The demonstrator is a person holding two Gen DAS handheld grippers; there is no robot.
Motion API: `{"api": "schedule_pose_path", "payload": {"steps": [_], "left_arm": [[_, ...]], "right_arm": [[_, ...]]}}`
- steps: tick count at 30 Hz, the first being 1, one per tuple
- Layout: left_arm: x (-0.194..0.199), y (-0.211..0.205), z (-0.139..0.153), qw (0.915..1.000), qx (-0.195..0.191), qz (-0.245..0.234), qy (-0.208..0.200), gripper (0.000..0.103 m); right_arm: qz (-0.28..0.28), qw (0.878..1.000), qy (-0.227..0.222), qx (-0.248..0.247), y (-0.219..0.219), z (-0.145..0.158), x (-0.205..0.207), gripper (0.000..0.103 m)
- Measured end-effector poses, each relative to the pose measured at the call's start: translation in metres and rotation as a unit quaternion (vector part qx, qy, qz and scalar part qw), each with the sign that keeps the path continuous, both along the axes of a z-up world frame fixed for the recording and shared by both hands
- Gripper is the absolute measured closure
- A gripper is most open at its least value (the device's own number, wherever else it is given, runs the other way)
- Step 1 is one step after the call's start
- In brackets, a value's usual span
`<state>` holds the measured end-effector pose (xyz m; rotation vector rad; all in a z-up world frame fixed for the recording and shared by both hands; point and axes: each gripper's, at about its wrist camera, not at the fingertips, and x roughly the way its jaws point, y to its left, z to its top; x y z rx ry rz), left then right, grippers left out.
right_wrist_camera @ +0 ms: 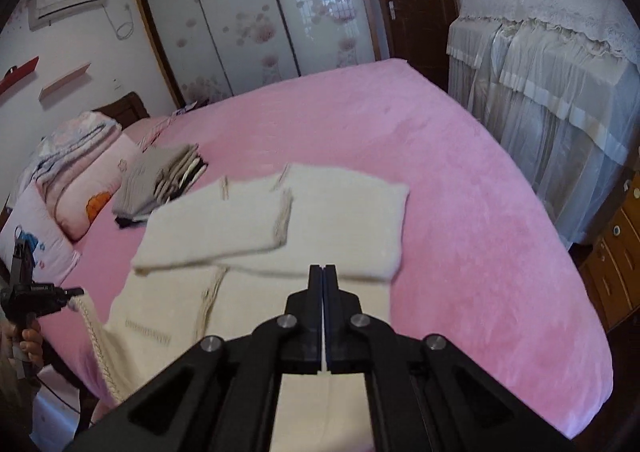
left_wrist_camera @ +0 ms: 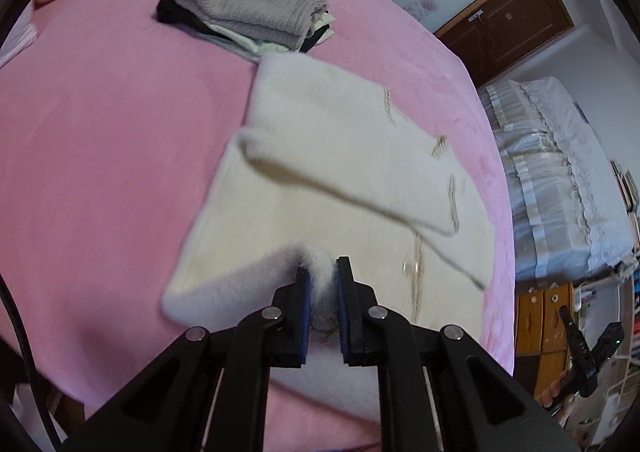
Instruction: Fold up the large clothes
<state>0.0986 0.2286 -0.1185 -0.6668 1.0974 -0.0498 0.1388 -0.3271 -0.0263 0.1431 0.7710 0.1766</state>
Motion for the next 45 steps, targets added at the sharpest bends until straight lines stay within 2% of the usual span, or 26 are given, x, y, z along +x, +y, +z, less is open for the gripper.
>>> {"api": "schedule_pose_path", "payload": {"steps": [2, 4, 7, 12, 14, 16, 18, 20, 25, 27, 31, 34, 38, 40, 41, 42, 43, 44, 45], "left_arm": [[0.034, -0.013, -0.007, 0.9999, 0.008, 0.0, 0.009, 0.094], [0.061, -0.026, -0.014, 0.9997, 0.014, -0.004, 0.017, 0.094], [0.099, -0.042, -0.018, 0.9998, 0.01, -0.01, 0.015, 0.094], [0.126, -0.072, -0.005, 0.9987, 0.042, -0.024, -0.016, 0.094], [0.132, -0.074, -0.001, 0.9988, 0.039, -0.02, -0.023, 0.094], [0.137, -0.072, 0.005, 0.9989, 0.035, -0.008, -0.03, 0.094], [0.142, -0.067, 0.012, 0.9984, 0.037, 0.008, -0.041, 0.094], [0.145, -0.06, 0.018, 0.9974, 0.047, 0.024, -0.049, 0.094], [0.15, -0.042, 0.02, 0.9943, 0.058, 0.071, -0.055, 0.094], [0.152, -0.035, 0.017, 0.992, 0.064, 0.092, -0.059, 0.094], [0.16, -0.032, -0.003, 0.9906, 0.085, 0.101, -0.036, 0.094], [0.165, -0.03, -0.027, 0.99, 0.099, 0.1, -0.004, 0.094], [0.167, -0.03, -0.046, 0.9906, 0.116, 0.072, 0.013, 0.092], [0.168, -0.032, -0.048, 0.9913, 0.122, 0.046, 0.017, 0.09], [0.168, -0.033, -0.048, 0.9916, 0.124, 0.031, 0.018, 0.088], [0.168, -0.033, -0.045, 0.9916, 0.127, 0.018, 0.018, 0.087], [0.168, -0.032, -0.041, 0.9907, 0.135, 0.009, 0.015, 0.077], [0.166, -0.031, -0.034, 0.9887, 0.15, -0.002, 0.007, 0.06], [0.165, -0.03, -0.027, 0.9862, 0.165, -0.014, -0.003, 0.051]], "right_arm": [[-0.004, 1.0, 0.008, -0.029, 0.005, -0.006, 0.032, 0.103], [0.008, 0.999, 0.026, -0.032, 0.013, -0.021, 0.053, 0.103], [0.038, 0.997, 0.053, -0.047, 0.029, -0.049, 0.067, 0.103], [0.084, 0.991, 0.102, 0.014, 0.031, -0.081, 0.053, 0.102], [0.097, 0.989, 0.11, 0.013, 0.031, -0.088, 0.037, 0.1], [0.11, 0.987, 0.121, 0.013, 0.027, -0.094, 0.021, 0.093], [0.12, 0.984, 0.128, 0.026, 0.021, -0.095, 0.006, 0.073], [0.122, 0.983, 0.131, 0.041, 0.01, -0.094, -0.01, 0.058], [0.098, 0.987, 0.114, 0.055, -0.019, -0.086, -0.03, 0.051], [0.077, 0.991, 0.107, 0.037, -0.026, -0.088, -0.029, 0.043], [0.043, 0.991, 0.125, -0.019, -0.029, -0.109, -0.013, 0.042], [0.027, 0.988, 0.145, -0.033, -0.035, -0.128, 0.0, 0.042], [0.013, 0.985, 0.171, -0.006, -0.045, -0.148, 0.019, 0.042], [0.012, 0.981, 0.191, 0.028, -0.051, -0.159, 0.028, 0.043], [0.016, 0.979, 0.2, 0.048, -0.054, -0.163, 0.03, 0.049], [0.021, 0.975, 0.21, 0.067, -0.056, -0.166, 0.033, 0.061], [0.026, 0.972, 0.219, 0.081, -0.057, -0.169, 0.034, 0.067], [0.031, 0.97, 0.224, 0.085, -0.057, -0.17, 0.034, 0.07], [0.032, 0.971, 0.223, 0.08, -0.056, -0.169, 0.033, 0.072]]}}
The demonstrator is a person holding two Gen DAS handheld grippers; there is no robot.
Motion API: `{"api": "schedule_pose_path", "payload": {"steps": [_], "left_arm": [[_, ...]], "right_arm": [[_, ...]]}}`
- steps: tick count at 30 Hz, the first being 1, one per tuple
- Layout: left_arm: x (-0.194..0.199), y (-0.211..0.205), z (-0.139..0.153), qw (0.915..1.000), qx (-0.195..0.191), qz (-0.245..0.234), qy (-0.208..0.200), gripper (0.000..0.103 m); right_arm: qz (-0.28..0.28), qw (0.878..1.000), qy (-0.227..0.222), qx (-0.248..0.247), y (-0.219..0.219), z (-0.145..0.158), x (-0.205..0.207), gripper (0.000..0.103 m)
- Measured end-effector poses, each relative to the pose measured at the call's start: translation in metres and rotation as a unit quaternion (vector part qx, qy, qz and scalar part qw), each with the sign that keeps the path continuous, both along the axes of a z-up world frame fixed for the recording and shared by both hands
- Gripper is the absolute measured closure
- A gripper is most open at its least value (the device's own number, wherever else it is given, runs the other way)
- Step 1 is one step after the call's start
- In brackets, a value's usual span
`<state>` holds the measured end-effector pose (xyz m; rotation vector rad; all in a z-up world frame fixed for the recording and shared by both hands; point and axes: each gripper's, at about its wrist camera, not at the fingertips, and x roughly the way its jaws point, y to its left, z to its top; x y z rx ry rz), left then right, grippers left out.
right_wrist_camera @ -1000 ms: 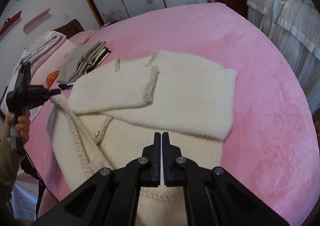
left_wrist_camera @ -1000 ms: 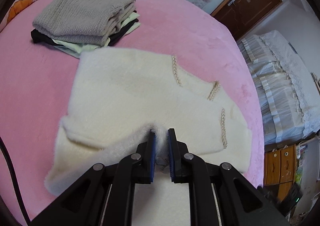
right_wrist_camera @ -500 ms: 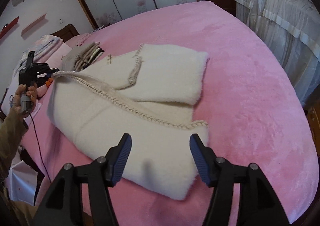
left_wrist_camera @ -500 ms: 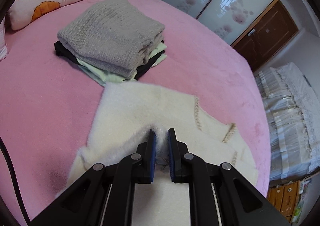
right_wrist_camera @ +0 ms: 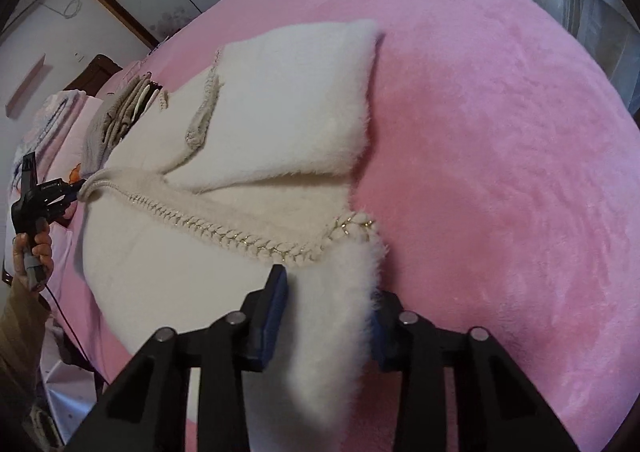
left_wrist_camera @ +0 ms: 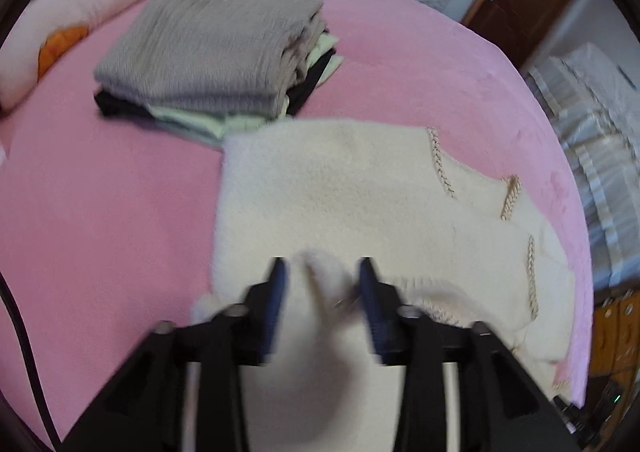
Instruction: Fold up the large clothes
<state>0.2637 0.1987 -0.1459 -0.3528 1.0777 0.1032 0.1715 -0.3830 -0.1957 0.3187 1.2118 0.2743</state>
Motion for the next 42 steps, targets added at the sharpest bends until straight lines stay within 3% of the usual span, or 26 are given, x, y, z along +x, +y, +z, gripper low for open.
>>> {"api": "schedule_pose_path", "payload": {"steps": [1, 2, 6, 11, 20, 21, 23, 25, 26, 27, 28, 30, 31, 36, 38, 42], "left_arm": [[-0.001, 0.001, 0.007, 0.9997, 0.015, -0.018, -0.009, 0.035], [-0.003, 0.003, 0.013, 0.9987, 0.034, -0.034, -0.019, 0.03], [-0.002, 0.01, 0.015, 0.9927, 0.06, -0.103, -0.02, 0.03], [0.015, 0.006, -0.013, 0.9777, 0.122, -0.171, 0.008, 0.03], [0.06, -0.025, -0.058, 0.9563, 0.088, -0.271, 0.064, 0.034], [0.061, -0.029, -0.06, 0.9537, 0.081, -0.282, 0.067, 0.037], [0.059, -0.037, -0.062, 0.9468, 0.07, -0.307, 0.067, 0.07], [0.052, -0.046, -0.057, 0.9413, 0.096, -0.319, 0.054, 0.076], [0.048, -0.05, -0.056, 0.938, 0.109, -0.325, 0.049, 0.088], [0.044, -0.053, -0.054, 0.9366, 0.117, -0.327, 0.046, 0.092], [0.041, -0.055, -0.052, 0.9363, 0.126, -0.325, 0.042, 0.093], [0.034, -0.055, -0.044, 0.939, 0.14, -0.313, 0.031, 0.094], [0.029, -0.055, -0.039, 0.9408, 0.149, -0.304, 0.023, 0.095], [0.003, -0.055, -0.006, 0.95, 0.177, -0.256, -0.018, 0.095], [-0.005, -0.053, 0.007, 0.9541, 0.187, -0.232, -0.027, 0.095], [-0.012, -0.039, 0.034, 0.9635, 0.195, -0.178, -0.044, 0.095]], "right_arm": [[0.003, 1.0, -0.001, -0.004, 0.001, 0.001, -0.002, 0.072], [0.005, 1.0, 0.0, -0.006, 0.001, 0.001, -0.003, 0.072], [-0.005, 1.0, 0.011, 0.008, -0.002, 0.0, -0.004, 0.07], [-0.02, 0.999, 0.026, 0.026, -0.008, -0.005, -0.004, 0.07], [-0.011, 0.998, 0.052, 0.011, -0.002, -0.005, 0.003, 0.07], [-0.008, 0.999, 0.053, 0.009, -0.002, -0.004, 0.003, 0.07], [-0.004, 0.998, 0.056, 0.005, -0.001, -0.004, 0.004, 0.07], [-0.004, 0.998, 0.059, 0.001, 0.001, -0.005, 0.008, 0.07], [-0.005, 0.998, 0.059, -0.001, 0.002, -0.005, 0.01, 0.07], [-0.006, 0.998, 0.059, -0.004, 0.004, -0.006, 0.013, 0.072], [-0.005, 0.998, 0.059, -0.011, 0.006, -0.005, 0.014, 0.072], [0.005, 0.998, 0.048, -0.048, 0.016, 0.0, 0.015, 0.088], [0.015, 0.996, 0.04, -0.072, 0.024, 0.005, 0.015, 0.091], [0.057, 0.975, -0.044, -0.211, 0.064, 0.046, 0.0, 0.095], [0.061, 0.967, -0.086, -0.234, 0.074, 0.07, -0.003, 0.095], [0.049, 0.957, -0.164, -0.235, 0.086, 0.12, 0.007, 0.095]]}}
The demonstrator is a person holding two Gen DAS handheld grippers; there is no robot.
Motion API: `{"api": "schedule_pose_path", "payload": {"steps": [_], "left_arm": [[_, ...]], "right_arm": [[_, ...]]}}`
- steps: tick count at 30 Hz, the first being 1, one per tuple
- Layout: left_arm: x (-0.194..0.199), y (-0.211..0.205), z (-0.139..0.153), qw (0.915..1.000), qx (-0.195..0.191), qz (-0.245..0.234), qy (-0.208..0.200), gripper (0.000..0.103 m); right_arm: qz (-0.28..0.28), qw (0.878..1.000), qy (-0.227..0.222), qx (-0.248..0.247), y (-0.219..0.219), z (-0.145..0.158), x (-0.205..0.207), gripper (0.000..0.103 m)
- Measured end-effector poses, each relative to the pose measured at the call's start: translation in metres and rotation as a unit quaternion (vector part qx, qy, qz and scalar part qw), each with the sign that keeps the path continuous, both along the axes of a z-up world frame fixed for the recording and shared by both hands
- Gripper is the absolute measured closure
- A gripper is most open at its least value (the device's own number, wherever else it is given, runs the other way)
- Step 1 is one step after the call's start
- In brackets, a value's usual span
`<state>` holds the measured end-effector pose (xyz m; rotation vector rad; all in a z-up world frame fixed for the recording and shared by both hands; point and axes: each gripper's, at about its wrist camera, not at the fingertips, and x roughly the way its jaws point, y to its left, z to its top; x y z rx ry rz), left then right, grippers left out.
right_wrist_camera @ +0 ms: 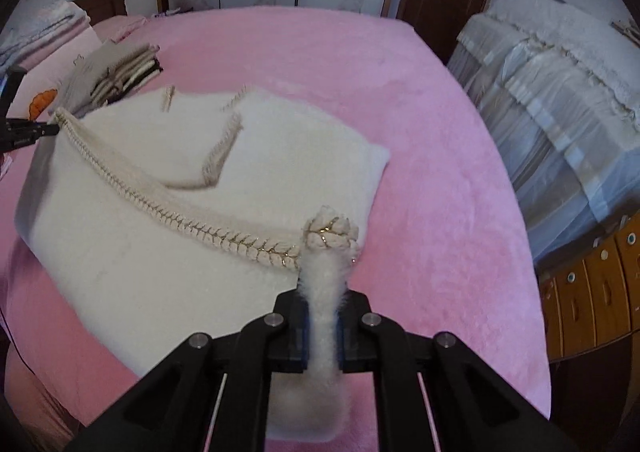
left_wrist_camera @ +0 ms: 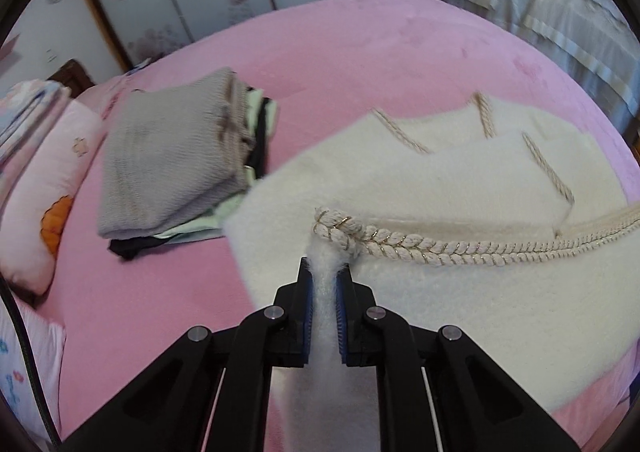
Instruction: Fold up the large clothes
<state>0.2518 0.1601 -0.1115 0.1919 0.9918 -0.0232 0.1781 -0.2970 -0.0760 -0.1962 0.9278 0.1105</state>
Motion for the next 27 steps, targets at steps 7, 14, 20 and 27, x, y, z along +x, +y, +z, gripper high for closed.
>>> {"api": "schedule_pose_path", "payload": {"steps": [7, 14, 20, 27], "left_arm": [[0.04, 0.047, 0.012, 0.9911, -0.038, 0.124, -0.029, 0.095], [0.11, 0.052, -0.025, 0.98, -0.018, 0.191, -0.052, 0.095], [0.151, 0.049, -0.08, 0.9727, 0.015, 0.228, -0.04, 0.095], [0.159, 0.026, -0.103, 0.9725, 0.08, 0.209, -0.066, 0.095]], "right_arm": [[-0.021, 0.996, -0.082, 0.014, 0.018, 0.034, 0.09, 0.095], [-0.057, 0.995, -0.083, 0.009, 0.042, -0.019, 0.202, 0.095], [-0.092, 0.995, -0.018, -0.028, 0.045, -0.099, 0.248, 0.095], [-0.105, 0.994, -0.015, -0.033, 0.042, -0.124, 0.247, 0.095]]}}
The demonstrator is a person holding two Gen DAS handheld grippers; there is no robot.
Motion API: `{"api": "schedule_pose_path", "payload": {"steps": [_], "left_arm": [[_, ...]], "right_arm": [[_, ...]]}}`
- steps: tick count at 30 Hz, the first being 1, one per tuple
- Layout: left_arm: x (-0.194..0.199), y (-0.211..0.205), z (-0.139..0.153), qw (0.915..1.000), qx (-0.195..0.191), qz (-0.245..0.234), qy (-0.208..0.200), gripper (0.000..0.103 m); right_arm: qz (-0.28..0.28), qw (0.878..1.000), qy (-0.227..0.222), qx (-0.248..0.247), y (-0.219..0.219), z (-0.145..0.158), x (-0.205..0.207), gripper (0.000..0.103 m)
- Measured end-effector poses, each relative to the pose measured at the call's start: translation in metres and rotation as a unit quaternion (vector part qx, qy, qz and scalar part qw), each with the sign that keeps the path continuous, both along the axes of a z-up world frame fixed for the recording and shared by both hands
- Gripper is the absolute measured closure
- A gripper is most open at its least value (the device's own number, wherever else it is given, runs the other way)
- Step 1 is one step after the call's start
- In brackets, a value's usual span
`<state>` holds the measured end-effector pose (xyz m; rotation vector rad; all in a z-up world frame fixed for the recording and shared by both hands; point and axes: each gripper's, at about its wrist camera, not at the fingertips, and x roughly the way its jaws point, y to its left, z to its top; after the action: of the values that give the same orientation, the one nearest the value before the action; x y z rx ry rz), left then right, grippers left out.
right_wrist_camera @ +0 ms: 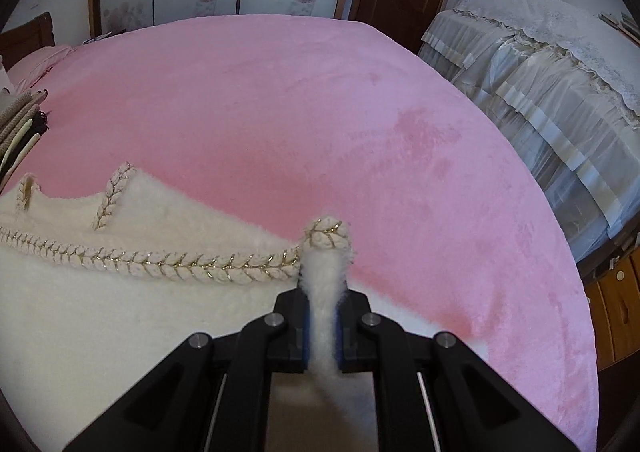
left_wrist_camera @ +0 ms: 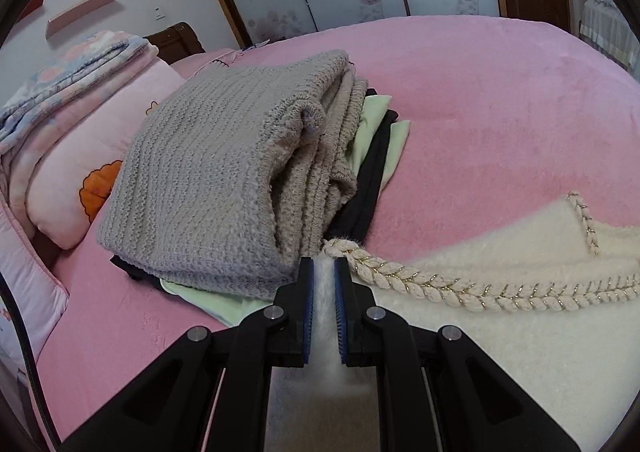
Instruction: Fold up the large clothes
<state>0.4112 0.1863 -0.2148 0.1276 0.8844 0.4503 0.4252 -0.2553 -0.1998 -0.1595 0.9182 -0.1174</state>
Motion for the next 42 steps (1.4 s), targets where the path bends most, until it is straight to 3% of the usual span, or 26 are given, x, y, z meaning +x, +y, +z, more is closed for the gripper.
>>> {"api": "schedule_pose_path", "payload": {"steps": [4, 6, 12, 14, 18, 21, 23, 26, 30, 36, 39, 42], "left_arm": [[0.0, 0.0, 0.008, 0.9997, -0.006, 0.006, -0.025, 0.096], [0.005, -0.001, 0.01, 0.9992, 0.019, 0.011, -0.033, 0.097], [0.018, -0.001, -0.002, 0.9993, 0.035, 0.008, -0.01, 0.097], [0.015, -0.006, 0.002, 0.9994, 0.031, -0.008, -0.008, 0.095], [-0.008, -0.01, 0.028, 0.9997, -0.008, -0.023, -0.01, 0.08], [-0.04, -0.014, 0.057, 0.9989, -0.026, -0.034, -0.018, 0.06], [-0.063, -0.016, 0.074, 0.9984, -0.035, -0.04, -0.019, 0.039], [-0.099, -0.02, 0.095, 0.9975, -0.047, -0.049, -0.021, 0.028], [-0.141, -0.036, 0.098, 0.9953, -0.077, -0.052, -0.027, 0.026], [-0.164, -0.061, 0.067, 0.9924, -0.115, -0.026, -0.036, 0.025], [-0.158, -0.065, 0.043, 0.9948, -0.099, 0.0, -0.024, 0.025], [-0.149, -0.059, 0.018, 0.9964, -0.083, 0.011, -0.002, 0.025]], "right_arm": [[-0.016, 1.0, -0.023, 0.009, -0.004, 0.006, -0.005, 0.096], [-0.016, 1.0, -0.017, 0.005, -0.002, 0.002, -0.004, 0.096], [-0.013, 1.0, 0.004, -0.004, 0.0, 0.0, 0.003, 0.093], [-0.018, 1.0, 0.003, 0.005, -0.002, 0.009, 0.0, 0.085], [-0.018, 0.998, -0.026, 0.055, -0.01, 0.052, -0.025, 0.075], [-0.005, 0.995, -0.059, 0.084, -0.013, 0.093, -0.052, 0.075], [0.0, 0.991, -0.075, 0.111, -0.017, 0.119, -0.072, 0.075], [0.012, 0.984, -0.071, 0.164, -0.012, 0.136, -0.097, 0.072], [0.068, 0.987, -0.052, 0.137, 0.045, 0.121, -0.128, 0.072], [0.14, 0.981, -0.008, 0.134, 0.139, 0.056, -0.147, 0.072], [0.136, 0.983, 0.022, 0.122, 0.152, 0.02, -0.133, 0.072], [0.116, 0.988, 0.012, 0.104, 0.13, 0.004, -0.122, 0.075]]}}
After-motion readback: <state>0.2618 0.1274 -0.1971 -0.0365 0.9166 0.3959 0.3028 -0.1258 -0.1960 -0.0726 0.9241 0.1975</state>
